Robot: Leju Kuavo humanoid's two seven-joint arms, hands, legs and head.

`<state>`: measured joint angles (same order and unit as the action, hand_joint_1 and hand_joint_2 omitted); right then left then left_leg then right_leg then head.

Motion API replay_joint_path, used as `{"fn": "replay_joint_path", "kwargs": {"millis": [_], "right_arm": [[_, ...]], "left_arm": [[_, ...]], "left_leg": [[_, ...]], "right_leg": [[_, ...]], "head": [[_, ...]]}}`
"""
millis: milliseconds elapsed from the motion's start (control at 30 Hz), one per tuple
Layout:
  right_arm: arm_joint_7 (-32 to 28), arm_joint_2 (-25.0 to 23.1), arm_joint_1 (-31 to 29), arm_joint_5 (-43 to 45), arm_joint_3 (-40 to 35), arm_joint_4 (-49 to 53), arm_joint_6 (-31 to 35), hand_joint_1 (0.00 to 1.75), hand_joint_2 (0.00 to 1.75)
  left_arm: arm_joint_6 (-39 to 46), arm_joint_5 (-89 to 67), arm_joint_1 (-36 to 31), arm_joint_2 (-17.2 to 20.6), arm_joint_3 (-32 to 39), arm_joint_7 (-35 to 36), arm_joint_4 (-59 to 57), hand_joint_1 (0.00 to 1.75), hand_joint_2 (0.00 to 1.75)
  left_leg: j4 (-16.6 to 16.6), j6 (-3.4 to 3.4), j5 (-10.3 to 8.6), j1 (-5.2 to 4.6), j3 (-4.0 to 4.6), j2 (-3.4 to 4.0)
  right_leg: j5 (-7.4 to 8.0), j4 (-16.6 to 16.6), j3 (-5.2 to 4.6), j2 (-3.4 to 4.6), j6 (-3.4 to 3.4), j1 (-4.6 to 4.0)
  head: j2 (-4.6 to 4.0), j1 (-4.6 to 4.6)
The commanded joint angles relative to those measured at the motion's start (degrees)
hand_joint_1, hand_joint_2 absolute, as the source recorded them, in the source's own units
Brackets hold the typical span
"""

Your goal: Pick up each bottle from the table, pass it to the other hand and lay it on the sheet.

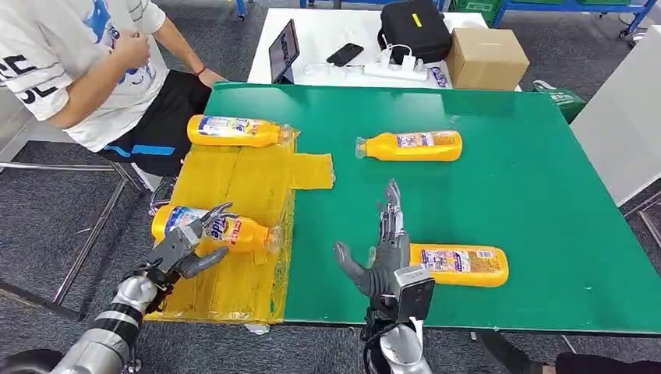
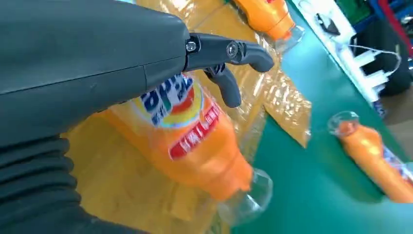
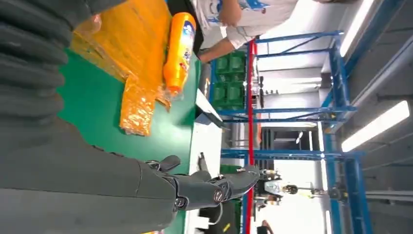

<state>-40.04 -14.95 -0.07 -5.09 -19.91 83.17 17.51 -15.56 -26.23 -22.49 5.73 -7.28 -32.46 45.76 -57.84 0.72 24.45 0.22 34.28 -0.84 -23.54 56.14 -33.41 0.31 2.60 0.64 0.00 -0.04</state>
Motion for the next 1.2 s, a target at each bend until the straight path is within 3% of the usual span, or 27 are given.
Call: {"fn": "replay_joint_path", "kwargs": {"millis": [33, 100, 133, 233, 300, 367, 500, 767, 1000, 1200], "right_arm": [[0.0, -0.4, -2.0, -1.1, 1.7, -5.6, 0.2, 0.0, 1.75], [1.3, -0.1, -1.7, -4.7, 0.1, -5.1, 1.4, 0.0, 1.75], [2.6, 0.6, -2.0, -6.9, -1.1, -5.5, 1.8, 0.0, 1.75], [9.7, 5.3, -4.6, -18.9, -4.9, -9.4, 3.0, 0.0, 1.75], [15.1, 9.4, -5.3, -26.2, -4.3, -8.8, 3.4, 0.0, 1.75], [18.5, 13.2, -4.9, -31.5, -2.8, -5.3, 3.3, 0.0, 1.75], [25.6, 21.0, -2.4, -38.0, 0.8, 4.4, -3.4, 0.0, 1.75], [31.9, 26.1, 4.3, -42.6, 7.0, 12.7, -7.3, 0.0, 1.75], [35.1, 29.0, 7.3, -38.0, 9.9, 10.1, -14.0, 0.0, 1.75], [34.9, 29.5, 7.5, -37.6, 10.1, 9.9, -14.1, 0.0, 1.75]], "left_arm": [[5.0, 11.4, 5.2, -7.0, 10.4, 1.8, 7.8, 0.0, 0.0], [25.9, 11.3, 4.8, -13.9, 15.8, -1.6, 17.0, 0.0, 0.0], [33.3, 8.9, 4.2, -15.0, 15.8, -1.8, 19.5, 0.0, 1.75], [42.6, 8.6, 2.7, -15.3, 15.4, -4.9, 23.6, 0.0, 1.75], [48.2, 3.1, 6.4, -14.9, 12.2, -7.5, 27.9, 0.0, 1.75], [49.2, 1.5, 10.9, -15.4, 10.1, -7.5, 32.2, 0.0, 1.75], [48.6, 2.5, 17.6, -16.6, 8.0, -6.8, 36.3, 0.0, 1.75], [44.8, 4.8, 22.4, -18.6, 7.2, -6.1, 37.7, 0.0, 1.75], [43.8, 4.6, 21.5, -18.0, 7.9, -5.4, 33.8, 0.0, 1.75], [43.8, 4.6, 21.3, -17.9, 8.0, -5.4, 33.5, 0.0, 1.75]], "left_leg": [[0.1, -0.01, 0.02, 0.0, -0.1, 0.2], [0.0, 0.0, 0.0, 0.03, 0.04, 0.1], [0.0, 0.01, -0.01, 0.04, 0.16, -0.01], [-0.1, 0.02, -0.06, 0.11, 0.5, 0.12], [-0.1, 0.05, -0.15, 0.11, 0.64, 0.18], [0.0, 0.07, -0.13, 0.05, 0.59, 0.31], [0.0, 0.13, -0.03, -0.04, 0.5, 0.22], [-0.1, 0.16, 0.14, -0.11, 0.74, 0.12], [-0.1, 0.18, 0.14, -0.09, 0.71, 0.15], [-0.1, 0.18, 0.18, -0.07, 0.67, 0.31]], "right_leg": [[0.05, -0.1, 0.04, 0.14, -0.05, -0.02], [0.05, -0.1, -0.07, -0.01, -0.04, -0.04], [0.02, 0.0, -0.17, -0.14, -0.02, -0.05], [0.12, 0.0, -0.57, -0.15, -0.02, -0.11], [0.26, -0.1, -0.67, -0.13, -0.14, -0.12], [0.25, -0.1, -0.63, 0.04, -0.11, -0.06], [0.14, -0.2, -0.49, -0.07, -0.04, 0.01], [-0.05, -0.1, -0.74, -0.18, 0.05, 0.07], [-0.01, -0.1, -0.73, -0.16, 0.03, 0.04], [0.02, -0.1, -0.71, -0.02, 0.02, 0.03]], "head": [[0.0, -0.02], [0.0, -0.02], [0.0, -0.04], [0.0, 0.0], [0.0, 0.0], [0.0, -0.02], [0.0, -0.02], [0.0, -0.02], [0.0, -0.04], [0.0, -0.02]]}}
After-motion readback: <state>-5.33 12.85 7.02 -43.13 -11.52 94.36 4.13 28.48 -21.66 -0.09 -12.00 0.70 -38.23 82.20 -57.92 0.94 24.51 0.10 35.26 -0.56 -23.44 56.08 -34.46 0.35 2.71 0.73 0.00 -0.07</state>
